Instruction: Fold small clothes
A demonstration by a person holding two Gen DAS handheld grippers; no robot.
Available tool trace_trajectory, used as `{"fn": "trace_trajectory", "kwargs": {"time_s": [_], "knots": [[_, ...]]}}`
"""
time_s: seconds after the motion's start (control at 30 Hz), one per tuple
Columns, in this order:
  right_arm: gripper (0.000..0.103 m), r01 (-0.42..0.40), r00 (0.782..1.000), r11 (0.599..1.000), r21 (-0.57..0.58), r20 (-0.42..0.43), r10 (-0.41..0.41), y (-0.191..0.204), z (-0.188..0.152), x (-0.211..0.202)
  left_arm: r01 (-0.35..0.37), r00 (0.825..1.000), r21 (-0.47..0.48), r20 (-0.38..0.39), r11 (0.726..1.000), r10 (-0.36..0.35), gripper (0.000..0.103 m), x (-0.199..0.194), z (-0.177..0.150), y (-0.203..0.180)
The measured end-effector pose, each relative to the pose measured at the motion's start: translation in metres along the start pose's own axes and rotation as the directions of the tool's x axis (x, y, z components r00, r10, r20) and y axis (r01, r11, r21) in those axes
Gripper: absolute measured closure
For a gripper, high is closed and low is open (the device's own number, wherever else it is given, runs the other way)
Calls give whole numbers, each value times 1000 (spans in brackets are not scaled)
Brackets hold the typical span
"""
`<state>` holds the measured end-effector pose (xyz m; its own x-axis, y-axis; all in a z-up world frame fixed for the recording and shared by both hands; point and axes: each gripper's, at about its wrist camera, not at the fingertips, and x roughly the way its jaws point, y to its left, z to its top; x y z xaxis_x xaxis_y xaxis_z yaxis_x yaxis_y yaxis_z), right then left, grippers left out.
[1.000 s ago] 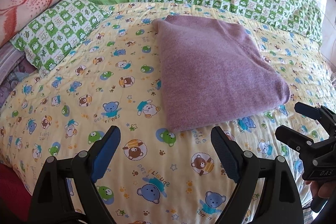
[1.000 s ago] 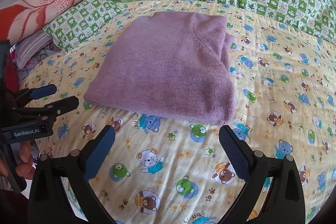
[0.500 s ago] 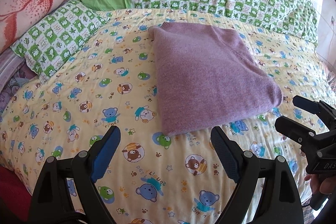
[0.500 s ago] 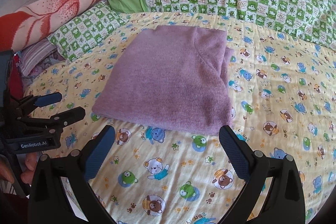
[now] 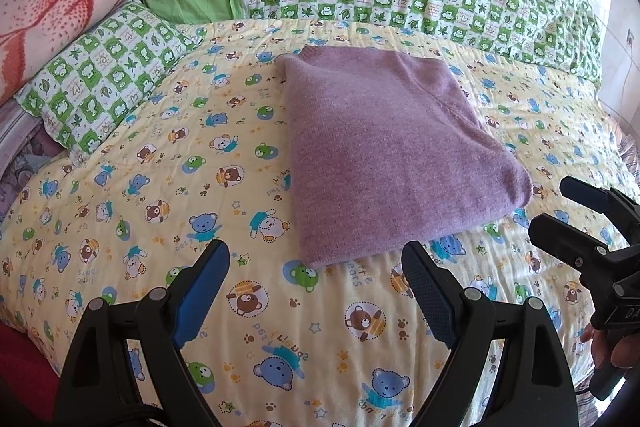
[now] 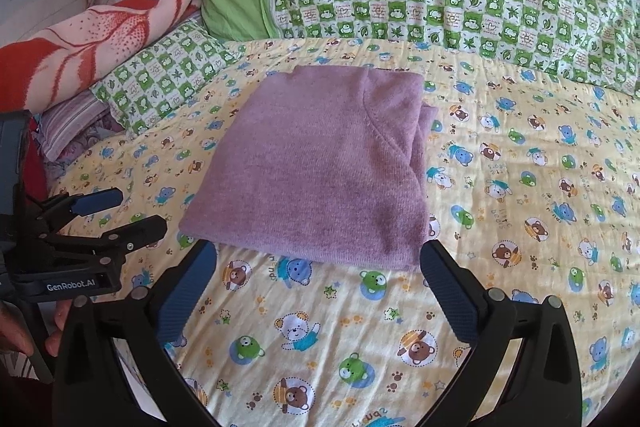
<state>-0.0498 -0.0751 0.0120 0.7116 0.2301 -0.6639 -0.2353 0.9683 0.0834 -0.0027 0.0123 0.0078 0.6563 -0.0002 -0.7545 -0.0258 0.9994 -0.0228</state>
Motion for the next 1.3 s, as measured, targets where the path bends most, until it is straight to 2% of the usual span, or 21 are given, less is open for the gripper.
{"fn": "trace_trajectory", "kwargs": {"time_s": [1.3], "knots": [[1,-9,999,1000,28,-43,10,-4,0,12,3,998,4,-55,1000,-3,14,15,1,-4]]}}
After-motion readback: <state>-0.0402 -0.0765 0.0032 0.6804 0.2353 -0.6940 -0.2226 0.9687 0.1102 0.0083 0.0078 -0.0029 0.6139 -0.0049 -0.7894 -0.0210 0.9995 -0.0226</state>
